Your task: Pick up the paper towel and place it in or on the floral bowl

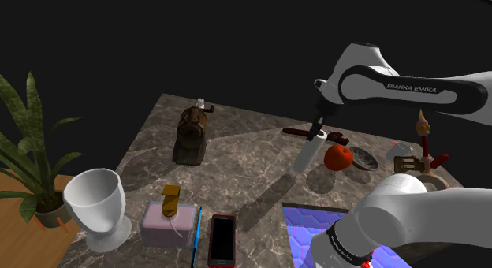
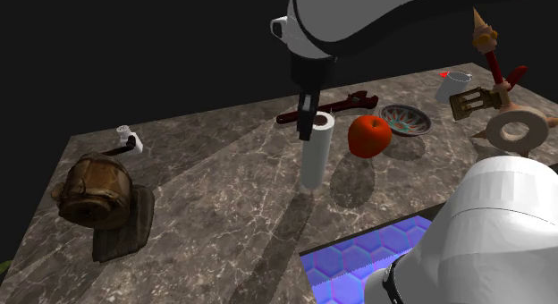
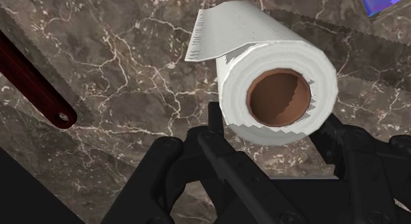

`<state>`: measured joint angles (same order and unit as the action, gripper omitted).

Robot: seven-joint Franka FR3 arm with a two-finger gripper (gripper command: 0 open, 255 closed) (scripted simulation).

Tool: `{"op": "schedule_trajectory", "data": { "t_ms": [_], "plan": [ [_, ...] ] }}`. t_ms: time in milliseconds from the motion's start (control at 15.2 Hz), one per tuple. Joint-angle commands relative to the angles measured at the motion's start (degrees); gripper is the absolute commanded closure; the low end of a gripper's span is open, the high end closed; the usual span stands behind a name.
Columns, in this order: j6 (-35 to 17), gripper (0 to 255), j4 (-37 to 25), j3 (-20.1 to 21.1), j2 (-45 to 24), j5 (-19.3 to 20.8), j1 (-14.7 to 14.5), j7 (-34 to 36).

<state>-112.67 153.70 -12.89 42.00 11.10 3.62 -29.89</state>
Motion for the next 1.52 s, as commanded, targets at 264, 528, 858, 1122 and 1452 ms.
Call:
{"op": "schedule_trajectory", "data": {
  "t_ms": [264, 528, 858, 1122, 1452],
  "plan": [
    [5.2, 255, -3.93, 0.73, 1.27, -0.66, -0.22, -0.2],
    [8.38, 255, -6.82, 1.15, 1.55, -1.07, -0.38, -0.34],
    [12.21, 255, -10.63, 1.63, 1.57, -1.54, -0.59, -0.53],
    [14.67, 255, -13.0, -0.48, 1.97, -0.11, 0.51, -3.36],
    [16.72, 255, -16.14, -6.29, 1.89, 3.7, 3.05, -10.33]
  ]
}}
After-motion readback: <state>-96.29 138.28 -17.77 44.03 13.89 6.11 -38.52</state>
